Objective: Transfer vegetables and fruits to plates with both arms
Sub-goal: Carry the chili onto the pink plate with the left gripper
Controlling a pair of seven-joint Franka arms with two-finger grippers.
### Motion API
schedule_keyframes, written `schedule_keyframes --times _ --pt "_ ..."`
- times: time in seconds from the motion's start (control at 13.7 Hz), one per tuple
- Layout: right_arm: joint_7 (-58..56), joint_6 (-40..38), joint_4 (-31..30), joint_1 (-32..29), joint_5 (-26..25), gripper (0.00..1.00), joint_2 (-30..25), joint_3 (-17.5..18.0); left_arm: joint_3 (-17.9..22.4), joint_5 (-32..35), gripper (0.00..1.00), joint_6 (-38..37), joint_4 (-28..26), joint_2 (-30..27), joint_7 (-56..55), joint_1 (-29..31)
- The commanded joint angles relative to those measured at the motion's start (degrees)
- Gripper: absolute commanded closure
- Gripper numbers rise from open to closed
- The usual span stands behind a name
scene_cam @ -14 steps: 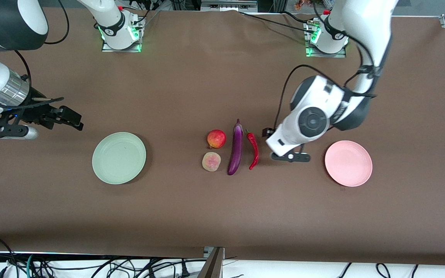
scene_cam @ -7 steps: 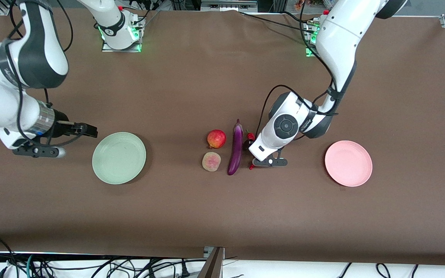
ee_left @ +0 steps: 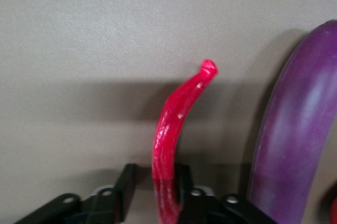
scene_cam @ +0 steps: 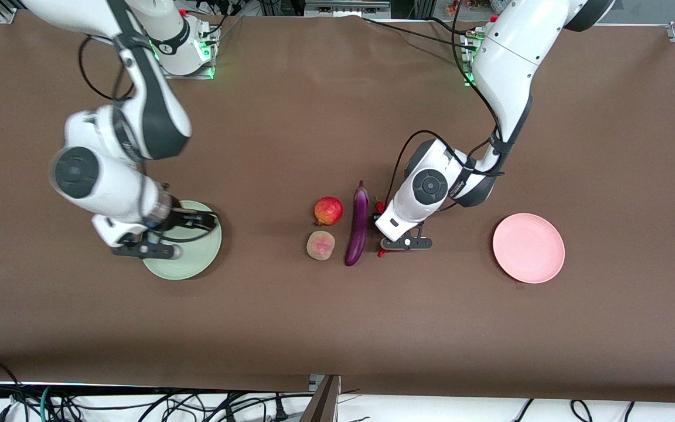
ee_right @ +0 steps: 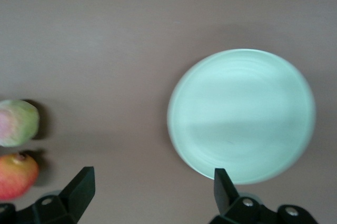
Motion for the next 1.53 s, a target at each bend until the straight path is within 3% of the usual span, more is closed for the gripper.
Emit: schedule_keyframes --times 0.0,0.36,0.66,0.87,1.17,1.24,1.31,1.46 --pt "10.9 1.3 8.7 5.8 2.2 0.00 8.5 -0.3 0.6 -0.2 1.00 -1.7 -0.8 -1.9 0.4 0.0" --pt "30.2 14.7 10.5 14.6 2.8 0.00 16.3 -0.3 5.7 3.1 1.00 -22.8 2.4 -9.8 7.6 3.1" --pt "38.0 16.5 10.2 19.1 2.8 0.00 18.6 -0.3 7.9 8.9 1.00 -31.0 3.4 -12.0 23.9 12.3" --pt "38.1 16.3 9.9 20.0 2.9 0.00 18.9 -0.3 7.8 10.5 1.00 -27.9 3.1 -9.5 36.3 21.1" --pt "38.8 16.3 7.7 21.6 2.9 0.00 19.6 -0.2 7.8 10.4 0.97 -20.4 2.1 -5.3 39.9 23.4" --pt "38.8 16.4 7.1 21.7 2.9 0.00 19.6 -0.2 7.8 10.1 0.26 -20.4 2.2 -5.2 39.7 23.4" --pt "38.9 16.5 6.7 21.7 2.9 0.00 19.6 -0.2 7.8 9.9 0.00 -20.5 2.2 -5.3 39.8 23.5" --pt "39.2 16.6 6.1 22.2 2.9 0.00 19.6 -0.2 7.8 9.9 0.00 -21.1 2.3 -5.7 39.9 23.5"
